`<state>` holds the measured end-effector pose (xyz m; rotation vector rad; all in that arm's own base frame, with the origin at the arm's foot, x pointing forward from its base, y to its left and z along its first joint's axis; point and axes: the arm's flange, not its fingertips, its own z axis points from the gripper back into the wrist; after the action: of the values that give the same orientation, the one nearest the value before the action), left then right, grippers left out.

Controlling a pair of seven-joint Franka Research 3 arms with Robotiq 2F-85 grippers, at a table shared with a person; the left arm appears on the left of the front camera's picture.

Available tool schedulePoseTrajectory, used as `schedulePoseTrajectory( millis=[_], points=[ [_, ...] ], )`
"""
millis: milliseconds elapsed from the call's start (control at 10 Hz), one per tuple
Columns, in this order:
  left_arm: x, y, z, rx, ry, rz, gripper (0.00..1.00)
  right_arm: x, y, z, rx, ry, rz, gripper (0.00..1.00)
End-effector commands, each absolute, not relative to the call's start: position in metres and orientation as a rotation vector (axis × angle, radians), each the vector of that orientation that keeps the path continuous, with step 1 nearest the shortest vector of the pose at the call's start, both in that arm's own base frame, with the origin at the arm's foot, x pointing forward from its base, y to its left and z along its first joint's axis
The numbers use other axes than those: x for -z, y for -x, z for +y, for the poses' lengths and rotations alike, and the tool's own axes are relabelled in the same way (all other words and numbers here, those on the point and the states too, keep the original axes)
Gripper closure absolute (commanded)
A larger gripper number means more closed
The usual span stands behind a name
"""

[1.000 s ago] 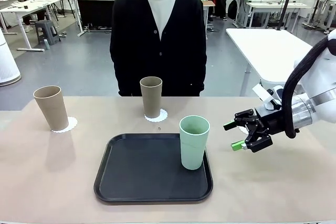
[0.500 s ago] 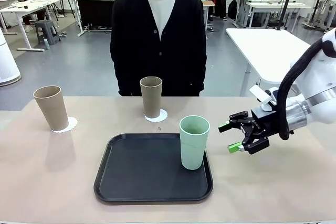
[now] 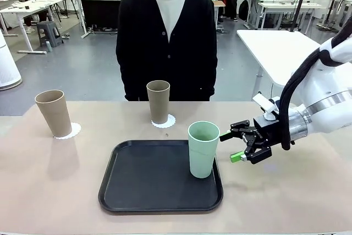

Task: Place coasters on the table and set cups on them.
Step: Take one Reusable plastic cup from the Flat Tray and place it on a coaster set by the human.

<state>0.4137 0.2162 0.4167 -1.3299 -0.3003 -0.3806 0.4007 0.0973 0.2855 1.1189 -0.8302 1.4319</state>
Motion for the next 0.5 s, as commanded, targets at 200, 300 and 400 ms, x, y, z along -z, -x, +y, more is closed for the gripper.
schedulePoseTrajectory(
  millis=[200, 300, 400],
  points=[
    [-0.418, -0.412, 0.217, 0.376, 1.329, -0.305, 0.00, -0.280, -0.404, 0.118, -1.471, -1.082, -0.892, 0.00],
    [-0.418, -0.412, 0.217, 0.376, 1.329, -0.305, 0.00, -0.280, -0.405, 0.122, -1.473, -1.071, -0.891, 0.00],
    [-0.418, -0.412, 0.217, 0.376, 1.329, -0.305, 0.00, -0.278, -0.405, 0.125, -1.483, -1.071, -0.889, 0.00]
  ],
)
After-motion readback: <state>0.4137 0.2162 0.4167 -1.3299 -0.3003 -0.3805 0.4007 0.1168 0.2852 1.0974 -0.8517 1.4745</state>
